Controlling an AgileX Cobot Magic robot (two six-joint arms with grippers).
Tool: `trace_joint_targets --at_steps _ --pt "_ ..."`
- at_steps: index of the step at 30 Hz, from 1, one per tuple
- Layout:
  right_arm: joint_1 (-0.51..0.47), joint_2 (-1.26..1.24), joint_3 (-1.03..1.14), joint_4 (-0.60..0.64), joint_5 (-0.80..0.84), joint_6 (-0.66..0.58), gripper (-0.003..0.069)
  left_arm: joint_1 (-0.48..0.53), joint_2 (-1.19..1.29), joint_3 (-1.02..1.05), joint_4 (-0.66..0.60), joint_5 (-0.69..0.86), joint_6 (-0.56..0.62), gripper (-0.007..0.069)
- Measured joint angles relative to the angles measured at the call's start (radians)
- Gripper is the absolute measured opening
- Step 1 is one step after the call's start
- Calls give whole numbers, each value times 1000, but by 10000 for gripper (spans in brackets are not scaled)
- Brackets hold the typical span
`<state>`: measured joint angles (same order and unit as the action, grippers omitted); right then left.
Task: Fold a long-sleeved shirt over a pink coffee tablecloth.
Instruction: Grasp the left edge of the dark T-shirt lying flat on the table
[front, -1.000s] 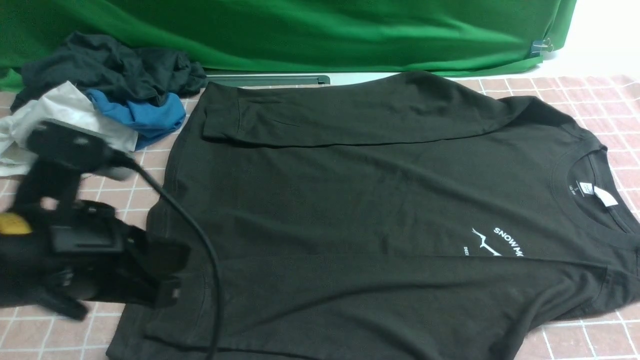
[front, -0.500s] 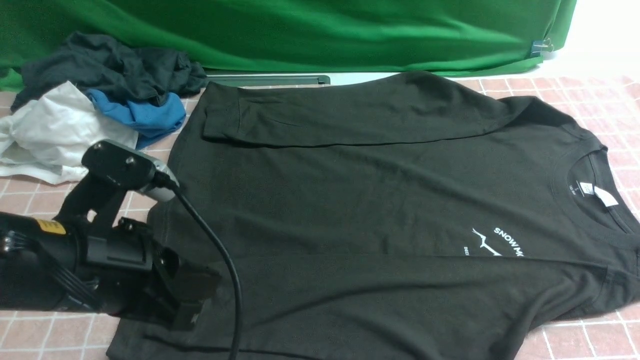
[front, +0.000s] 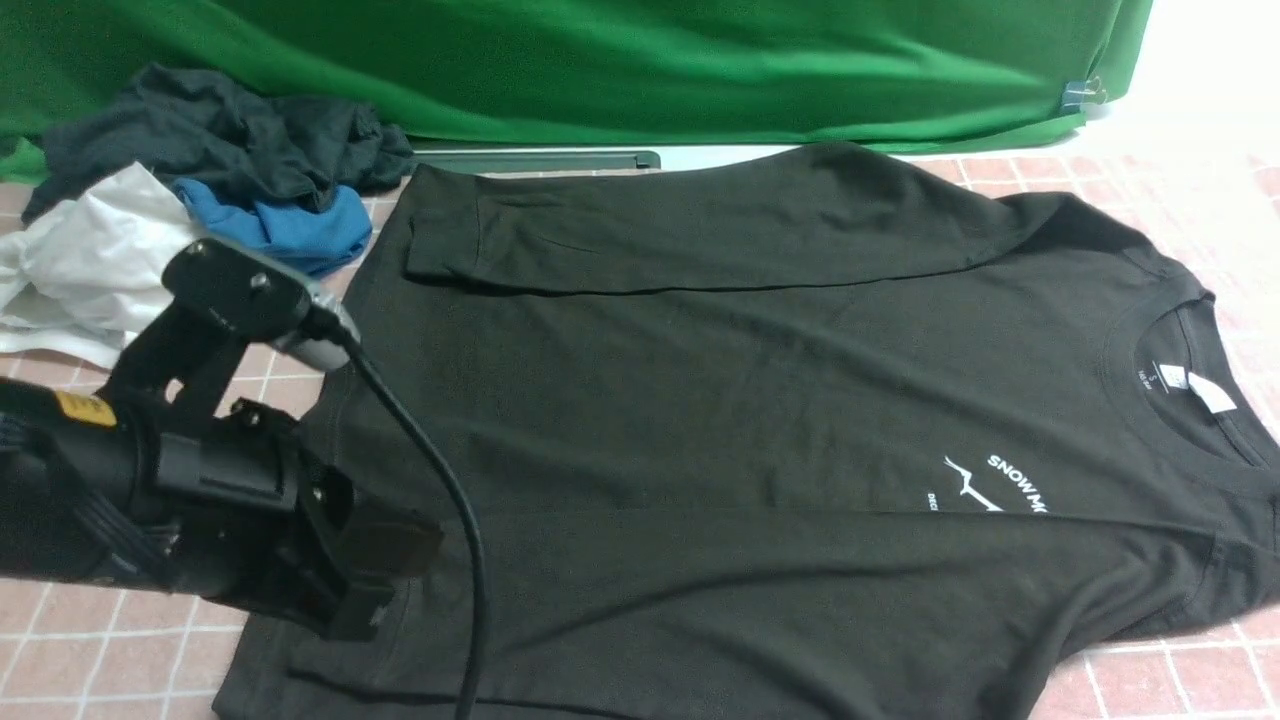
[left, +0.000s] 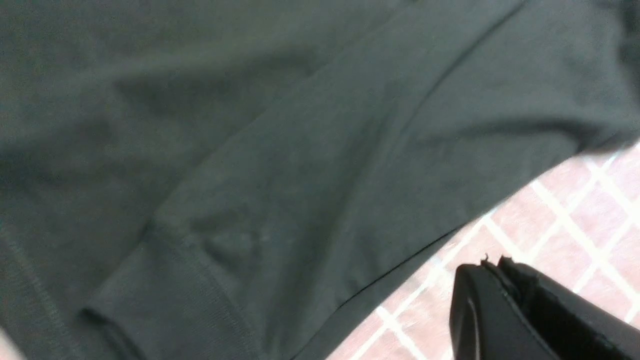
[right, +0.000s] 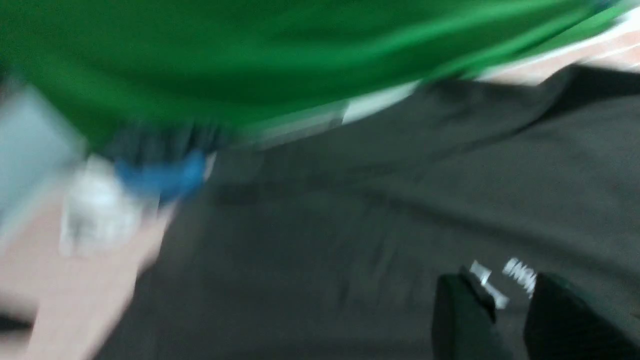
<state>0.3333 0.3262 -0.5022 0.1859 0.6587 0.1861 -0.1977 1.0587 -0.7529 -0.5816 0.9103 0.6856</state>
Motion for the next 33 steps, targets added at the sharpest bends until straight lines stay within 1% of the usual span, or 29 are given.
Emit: trace_joint_targets --at_steps 2,5,7,9,10,13,16,18,19,20,21,22,23,24,25,26,29,33 --pt "81 107 -97 -1 105 -76 186 0 36 -1 13 31 12 20" --pt "143 181 -161 -3 153 -102 188 0 79 -1 101 17 -24 20" --pt "185 227 -204 -4 178 -118 188 4 115 -2 166 -13 -71 20" --pt "221 271 -248 -4 215 -143 188 25 184 -5 210 -36 -94 20" --pt "224 274 -248 -4 215 -143 188 27 190 -5 210 -37 -94 20" --pt "244 296 -300 -4 291 -186 194 69 297 -8 208 -72 -92 24" --pt "247 296 -327 -4 333 -202 199 104 353 -15 207 -112 -90 43" --pt "247 296 -351 -4 353 -228 204 152 407 -39 207 -144 -82 88" --pt "247 296 -358 -4 355 -245 207 173 439 -56 207 -164 -60 127" --pt "247 296 -358 -4 355 -247 207 175 447 -61 207 -167 -56 133" --pt "247 296 -358 -4 355 -256 209 187 477 -72 207 -189 -31 179" --pt "247 296 -358 -4 357 -257 210 187 477 -73 207 -189 -31 185" --pt "247 296 -358 -4 358 -261 215 188 513 -79 206 -212 -1 246" --pt "247 296 -358 -4 358 -264 216 188 516 -80 206 -215 2 253" --pt "247 296 -358 -4 355 -268 219 188 548 -80 205 -236 41 303" --pt "247 296 -358 -5 352 -271 220 188 564 -80 205 -248 56 324" --pt "247 296 -358 -5 351 -273 220 188 600 -80 214 -295 77 351" --pt "247 296 -358 -7 350 -273 220 188 627 -80 216 -322 85 342"
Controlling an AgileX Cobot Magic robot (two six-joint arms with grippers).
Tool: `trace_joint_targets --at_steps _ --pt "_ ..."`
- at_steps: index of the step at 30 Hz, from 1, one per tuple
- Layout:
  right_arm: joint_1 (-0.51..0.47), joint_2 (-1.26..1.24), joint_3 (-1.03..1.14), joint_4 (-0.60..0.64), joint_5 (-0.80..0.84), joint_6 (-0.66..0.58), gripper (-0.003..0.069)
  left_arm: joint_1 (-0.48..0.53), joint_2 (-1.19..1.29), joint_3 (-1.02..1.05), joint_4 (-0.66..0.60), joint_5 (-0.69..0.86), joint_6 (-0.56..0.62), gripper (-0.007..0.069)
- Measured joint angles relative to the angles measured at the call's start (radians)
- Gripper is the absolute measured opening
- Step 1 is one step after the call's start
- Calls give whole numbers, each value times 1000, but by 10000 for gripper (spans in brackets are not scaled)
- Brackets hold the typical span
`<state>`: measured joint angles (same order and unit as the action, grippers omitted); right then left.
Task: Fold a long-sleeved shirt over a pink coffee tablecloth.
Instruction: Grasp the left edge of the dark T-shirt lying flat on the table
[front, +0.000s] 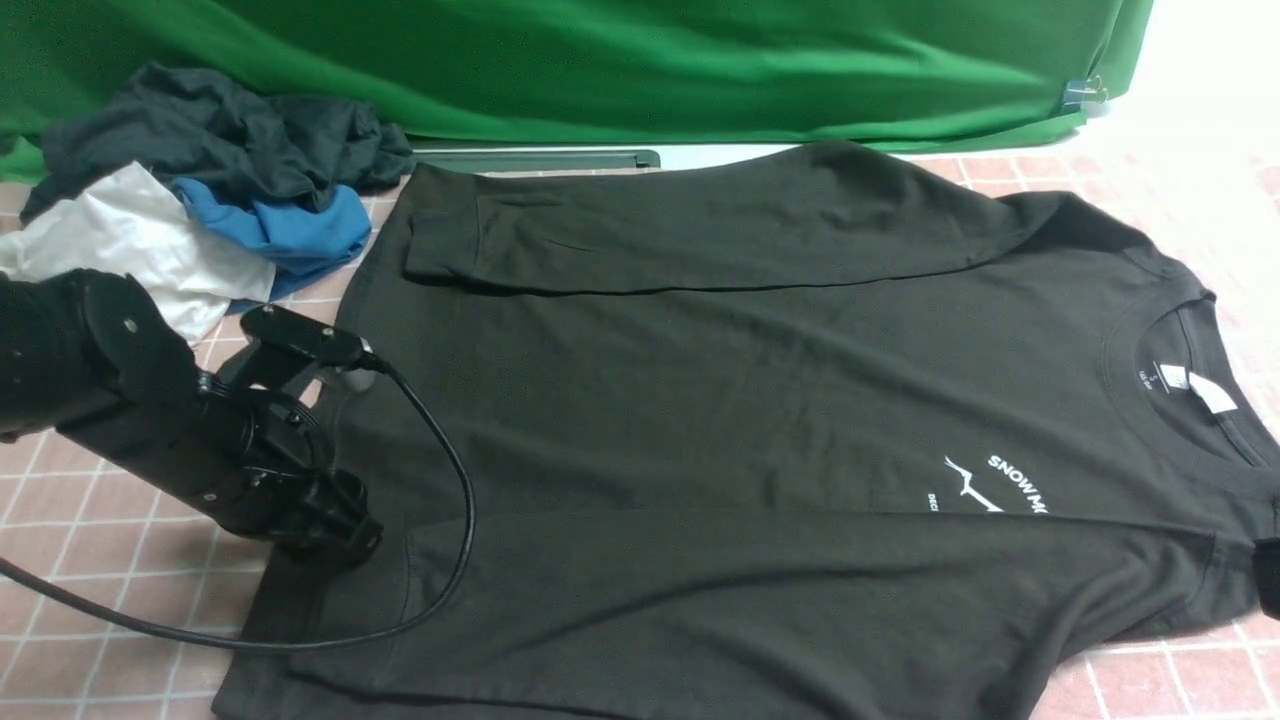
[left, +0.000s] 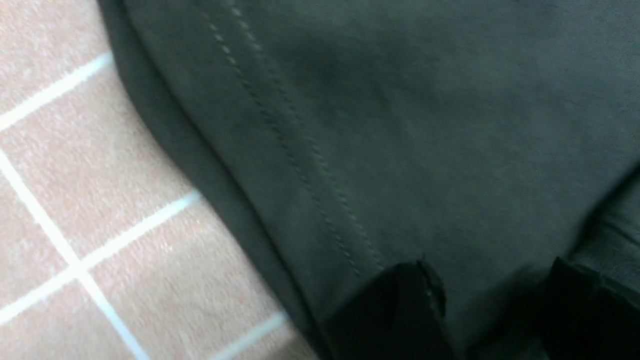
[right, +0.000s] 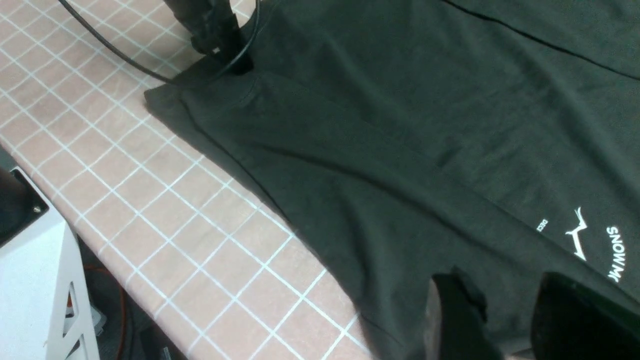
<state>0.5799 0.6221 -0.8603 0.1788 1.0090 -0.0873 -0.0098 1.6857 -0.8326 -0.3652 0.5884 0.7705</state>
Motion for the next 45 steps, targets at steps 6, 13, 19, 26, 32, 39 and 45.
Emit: trace_joint_targets --at_steps 6,13,19,26,32,39,45 --pt "0 0 0 0 -16 0 223 0 6 -3 -4 20 7 261" --pt "0 0 0 0 -25 -2 231 0 8 -7 -34 86 35 125" --pt "0 0 0 0 -25 -2 231 0 8 -8 -39 136 38 134" --pt "0 0 0 0 -26 -2 235 0 8 -9 -14 147 39 257" --pt "0 0 0 0 -26 -2 236 0 8 -9 -9 139 39 274" --pt "0 0 0 0 -30 -2 234 0 9 -10 -8 139 39 46" --pt "0 0 0 0 -30 -2 234 0 -38 -20 -7 215 -5 31"
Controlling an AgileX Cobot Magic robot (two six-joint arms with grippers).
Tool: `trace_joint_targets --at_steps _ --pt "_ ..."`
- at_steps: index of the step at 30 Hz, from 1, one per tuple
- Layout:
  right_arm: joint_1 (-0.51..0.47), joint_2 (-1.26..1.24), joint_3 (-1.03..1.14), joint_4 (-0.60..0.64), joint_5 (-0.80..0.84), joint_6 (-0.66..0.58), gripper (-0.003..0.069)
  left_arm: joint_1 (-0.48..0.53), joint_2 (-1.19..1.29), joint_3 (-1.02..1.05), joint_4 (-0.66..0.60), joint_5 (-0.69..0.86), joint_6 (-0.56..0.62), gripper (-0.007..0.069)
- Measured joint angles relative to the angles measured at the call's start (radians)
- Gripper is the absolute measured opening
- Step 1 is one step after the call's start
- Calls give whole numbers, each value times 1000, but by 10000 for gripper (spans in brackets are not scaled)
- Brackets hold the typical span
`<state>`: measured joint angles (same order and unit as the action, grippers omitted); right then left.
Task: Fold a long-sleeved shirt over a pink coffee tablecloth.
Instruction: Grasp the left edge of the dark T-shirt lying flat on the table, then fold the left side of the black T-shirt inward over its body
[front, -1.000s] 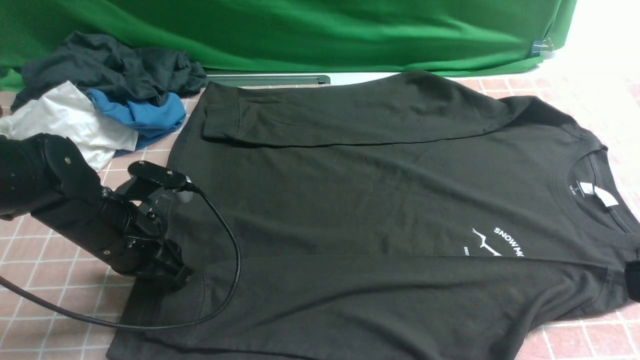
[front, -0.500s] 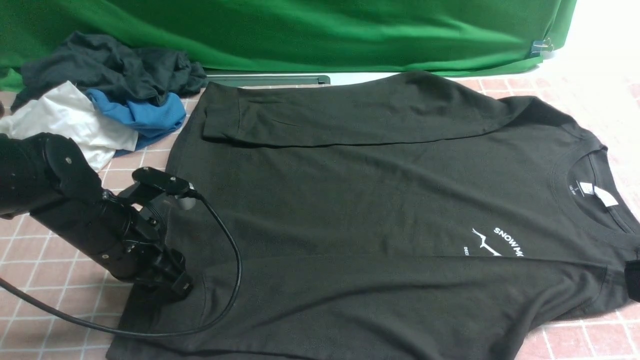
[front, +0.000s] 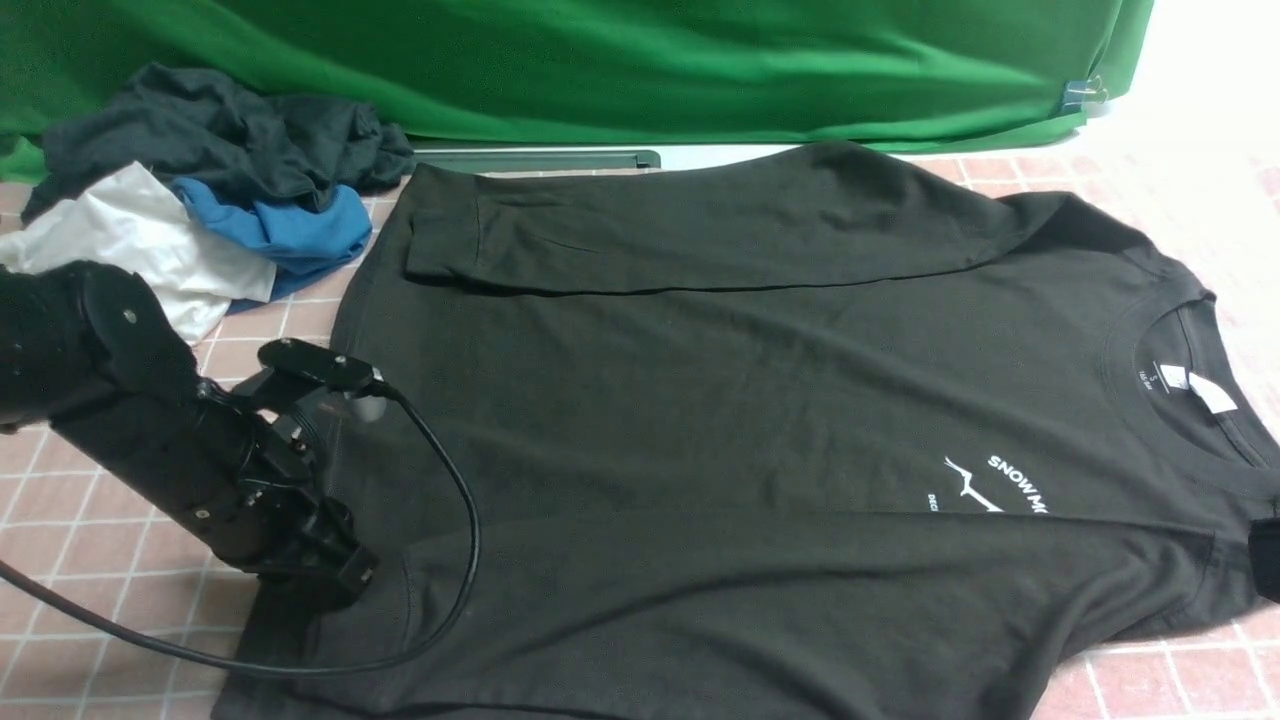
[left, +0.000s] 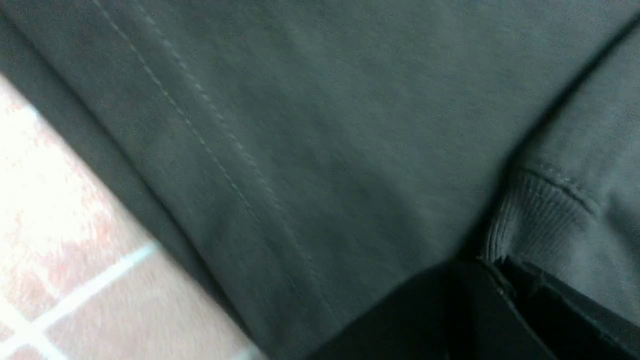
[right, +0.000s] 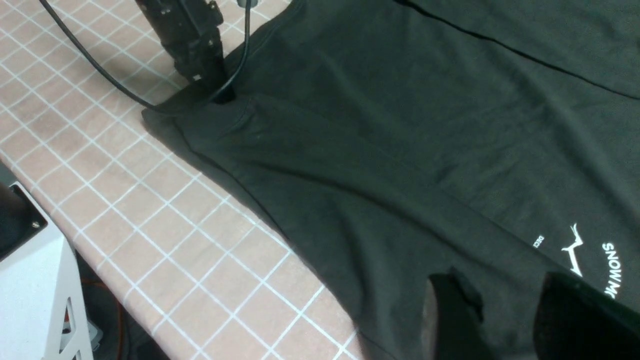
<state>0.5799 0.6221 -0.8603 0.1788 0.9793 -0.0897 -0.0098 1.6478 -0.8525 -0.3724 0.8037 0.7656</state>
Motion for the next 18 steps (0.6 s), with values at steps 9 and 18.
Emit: trace_joint_targets --at_steps 9,18 --pt "0 0 0 -4 -51 3 238 0 -214 -68 -14 44 -41 31" --pt "0 11 0 -88 -222 63 237 0 -185 -257 -34 44 -42 31"
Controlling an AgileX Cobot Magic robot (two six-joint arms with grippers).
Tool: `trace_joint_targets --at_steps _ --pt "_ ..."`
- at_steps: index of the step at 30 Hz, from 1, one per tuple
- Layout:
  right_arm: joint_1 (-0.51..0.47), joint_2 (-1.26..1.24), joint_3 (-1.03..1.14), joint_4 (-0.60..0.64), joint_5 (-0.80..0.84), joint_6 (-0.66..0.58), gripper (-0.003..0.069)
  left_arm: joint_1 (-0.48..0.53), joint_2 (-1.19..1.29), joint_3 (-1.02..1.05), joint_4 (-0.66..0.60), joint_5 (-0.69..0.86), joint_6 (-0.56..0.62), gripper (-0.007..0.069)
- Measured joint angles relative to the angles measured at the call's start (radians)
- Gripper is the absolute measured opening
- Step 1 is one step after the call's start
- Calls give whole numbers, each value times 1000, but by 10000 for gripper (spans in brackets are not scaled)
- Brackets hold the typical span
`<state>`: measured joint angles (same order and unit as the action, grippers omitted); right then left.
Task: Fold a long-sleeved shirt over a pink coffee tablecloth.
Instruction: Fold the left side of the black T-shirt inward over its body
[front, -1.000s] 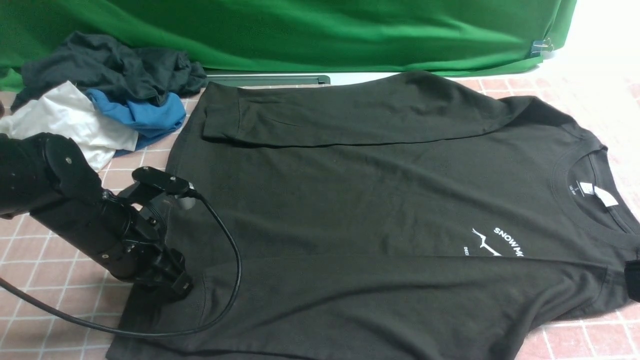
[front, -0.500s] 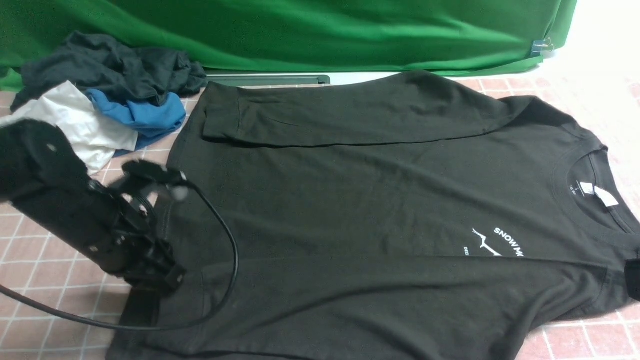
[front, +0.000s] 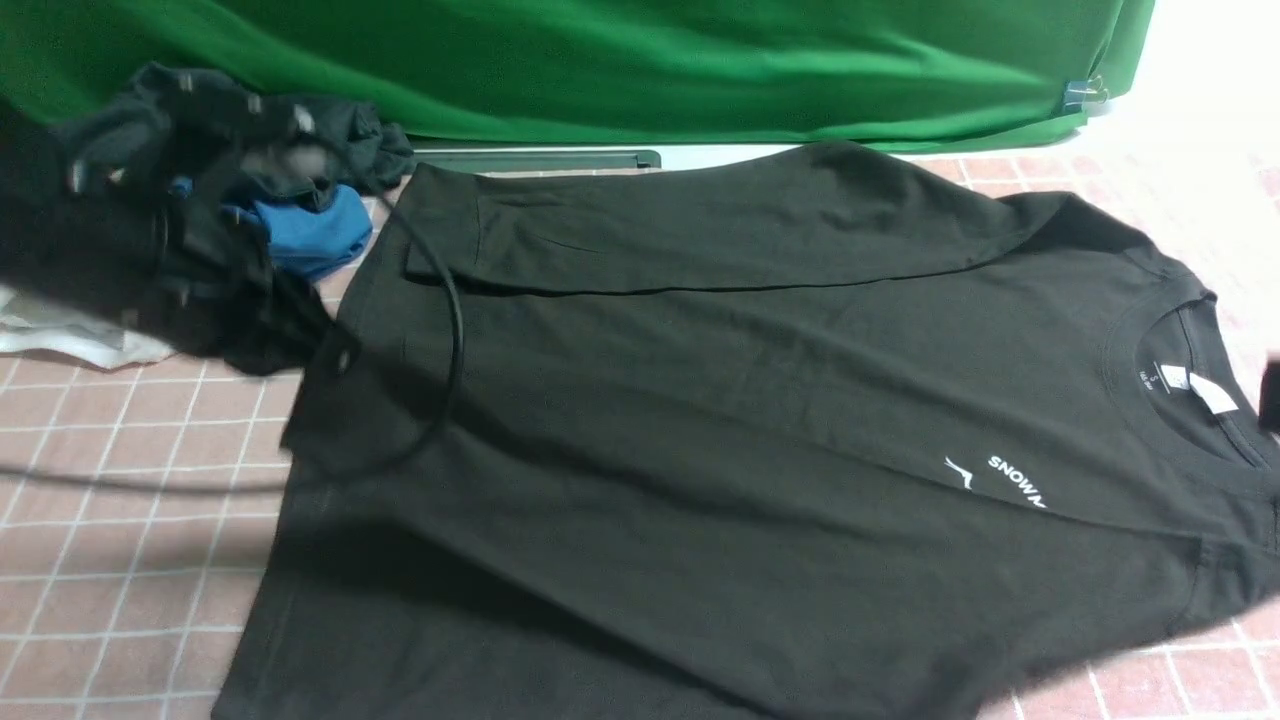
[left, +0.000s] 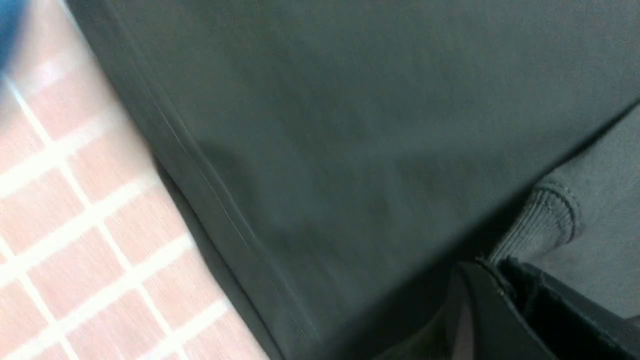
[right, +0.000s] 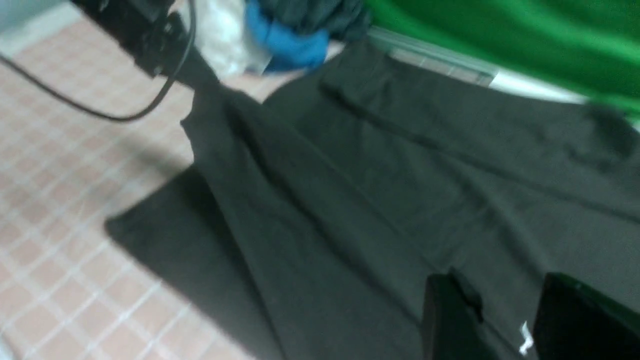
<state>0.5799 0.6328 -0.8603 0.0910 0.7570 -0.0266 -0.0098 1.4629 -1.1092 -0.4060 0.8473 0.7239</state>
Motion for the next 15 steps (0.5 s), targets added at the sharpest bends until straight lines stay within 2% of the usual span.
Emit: trace_joint_targets --at_steps 10,15 --pt "0 37 0 -11 -25 27 227 0 226 -174 33 -26 -2 31" --pt "0 39 0 -11 -25 40 227 0 337 -211 76 -87 -59 40"
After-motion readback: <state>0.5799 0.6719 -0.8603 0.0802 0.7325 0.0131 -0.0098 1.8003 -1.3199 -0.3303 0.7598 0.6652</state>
